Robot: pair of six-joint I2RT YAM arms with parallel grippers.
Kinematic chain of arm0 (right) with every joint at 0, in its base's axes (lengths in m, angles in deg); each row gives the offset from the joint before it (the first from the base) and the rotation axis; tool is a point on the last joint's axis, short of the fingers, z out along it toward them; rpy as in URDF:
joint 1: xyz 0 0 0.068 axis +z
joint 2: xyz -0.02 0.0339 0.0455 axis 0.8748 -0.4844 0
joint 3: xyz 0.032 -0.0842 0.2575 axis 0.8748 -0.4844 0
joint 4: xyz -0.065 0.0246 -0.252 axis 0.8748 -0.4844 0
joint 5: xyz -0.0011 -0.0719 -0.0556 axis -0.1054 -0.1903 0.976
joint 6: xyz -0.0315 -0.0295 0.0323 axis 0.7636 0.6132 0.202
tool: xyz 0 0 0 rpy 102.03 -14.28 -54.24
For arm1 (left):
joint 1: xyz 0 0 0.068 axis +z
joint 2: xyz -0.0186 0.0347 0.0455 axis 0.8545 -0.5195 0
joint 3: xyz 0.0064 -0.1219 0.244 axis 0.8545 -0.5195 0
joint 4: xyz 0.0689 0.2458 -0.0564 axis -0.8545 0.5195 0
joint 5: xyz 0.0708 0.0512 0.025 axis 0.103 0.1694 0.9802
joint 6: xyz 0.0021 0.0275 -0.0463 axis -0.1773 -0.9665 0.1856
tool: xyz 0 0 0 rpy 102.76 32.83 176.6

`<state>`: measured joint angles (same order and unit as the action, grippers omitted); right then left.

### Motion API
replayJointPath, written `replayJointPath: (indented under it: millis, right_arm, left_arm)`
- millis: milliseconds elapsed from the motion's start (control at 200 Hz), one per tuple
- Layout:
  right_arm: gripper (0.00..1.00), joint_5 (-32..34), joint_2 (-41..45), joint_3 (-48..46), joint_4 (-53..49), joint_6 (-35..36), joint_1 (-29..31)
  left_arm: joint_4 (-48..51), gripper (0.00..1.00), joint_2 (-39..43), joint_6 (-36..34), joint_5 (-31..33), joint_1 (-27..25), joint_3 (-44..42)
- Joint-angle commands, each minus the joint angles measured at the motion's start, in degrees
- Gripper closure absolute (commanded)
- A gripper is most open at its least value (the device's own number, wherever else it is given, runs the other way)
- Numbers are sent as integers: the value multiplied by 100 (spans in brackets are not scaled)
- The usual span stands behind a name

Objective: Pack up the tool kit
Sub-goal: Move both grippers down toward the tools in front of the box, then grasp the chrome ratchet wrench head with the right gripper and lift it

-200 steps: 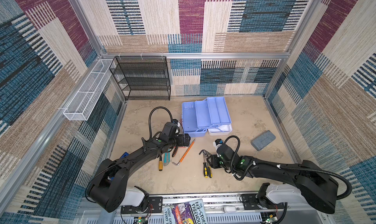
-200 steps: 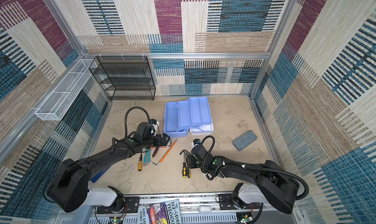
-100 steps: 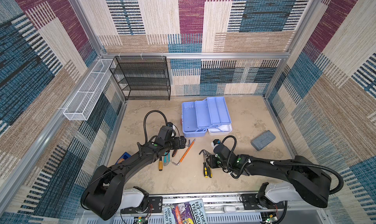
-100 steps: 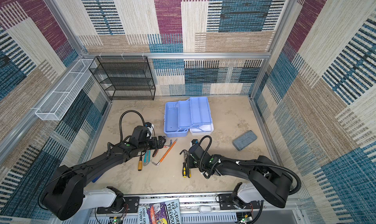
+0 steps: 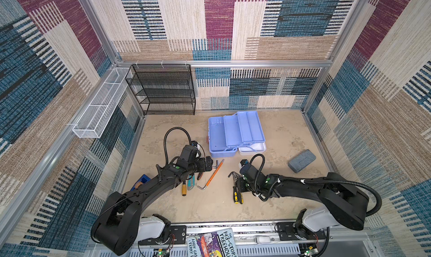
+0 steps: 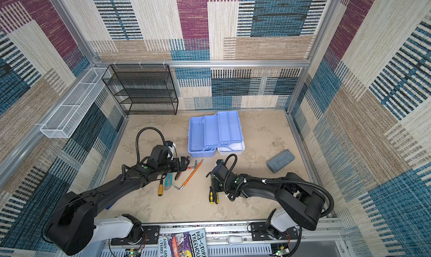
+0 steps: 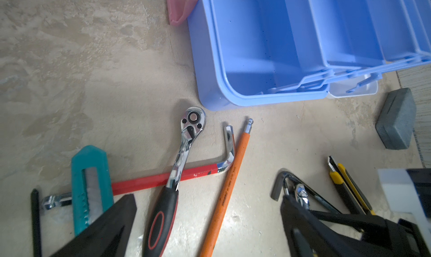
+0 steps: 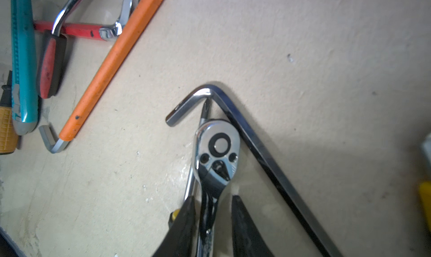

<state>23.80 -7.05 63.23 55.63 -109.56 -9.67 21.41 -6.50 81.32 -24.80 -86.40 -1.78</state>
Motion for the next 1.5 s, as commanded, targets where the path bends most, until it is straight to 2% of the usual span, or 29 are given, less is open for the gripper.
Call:
replayJointPath:
  millis: [0, 280, 776, 1247, 1493]
  right_arm:
    - [69, -70, -73, 17, -151, 20, 6]
    - [69, -84, -362, 181, -237, 56, 6]
    - [83, 158, -350, 260, -340, -2, 6]
    - [94, 255, 368, 29, 95, -85, -11]
    - [95, 221, 681, 21, 166, -44, -55]
  left_arm:
    - [-72, 0, 27, -28, 121, 11, -33]
    - [-64, 0, 26, -36, 84, 12, -47]
    - [-16, 0, 142, -45, 150, 13, -100]
    - [75, 1, 93, -143, 137, 11, -69]
    - [59, 1, -13, -163, 106, 2, -34]
